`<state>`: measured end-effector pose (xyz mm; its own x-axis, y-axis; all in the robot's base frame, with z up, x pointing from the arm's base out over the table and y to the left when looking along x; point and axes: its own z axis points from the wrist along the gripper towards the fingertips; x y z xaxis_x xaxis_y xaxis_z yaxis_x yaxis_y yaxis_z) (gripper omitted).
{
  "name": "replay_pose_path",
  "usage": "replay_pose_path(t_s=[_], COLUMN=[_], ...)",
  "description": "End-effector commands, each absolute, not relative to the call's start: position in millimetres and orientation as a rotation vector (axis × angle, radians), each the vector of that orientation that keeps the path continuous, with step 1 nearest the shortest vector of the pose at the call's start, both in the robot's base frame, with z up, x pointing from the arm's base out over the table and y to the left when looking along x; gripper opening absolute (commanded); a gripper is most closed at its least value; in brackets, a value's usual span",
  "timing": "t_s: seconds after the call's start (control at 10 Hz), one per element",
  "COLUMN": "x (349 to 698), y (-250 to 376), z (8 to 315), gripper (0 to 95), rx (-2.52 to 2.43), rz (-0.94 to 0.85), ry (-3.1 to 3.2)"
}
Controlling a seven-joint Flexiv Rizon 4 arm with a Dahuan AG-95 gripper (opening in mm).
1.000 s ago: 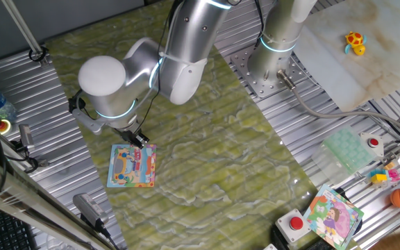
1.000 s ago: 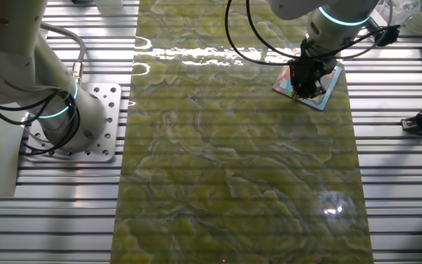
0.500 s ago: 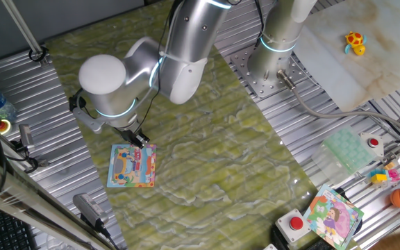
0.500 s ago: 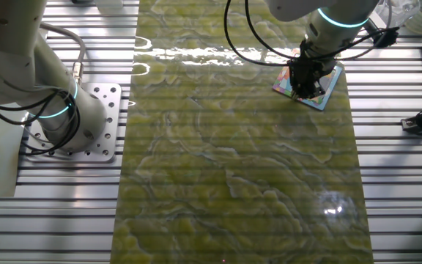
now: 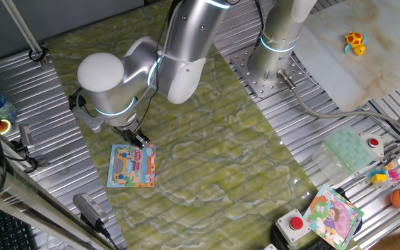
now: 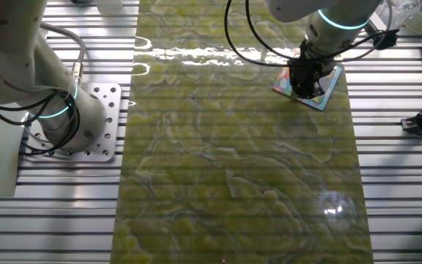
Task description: Assemble one piece of a puzzle
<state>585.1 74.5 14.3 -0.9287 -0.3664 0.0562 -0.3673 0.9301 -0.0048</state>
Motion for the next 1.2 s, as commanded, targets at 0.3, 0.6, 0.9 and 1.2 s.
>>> replay_pose_path(t_s=[0.3,0.6,0.9,1.2], x=[584.4,584.3,584.3,584.3], y=[78.0,80.6,81.6,83.6], z=[14.4,13.5,14.9,14.1], gripper=[0.0,0.0,0.0,0.0], rx=[0.554,0.532,0.522,0.509], rz=[0.012,0.005,-0.005,-0.010], ry=[-3.039,-3.045,-3.049,-3.052])
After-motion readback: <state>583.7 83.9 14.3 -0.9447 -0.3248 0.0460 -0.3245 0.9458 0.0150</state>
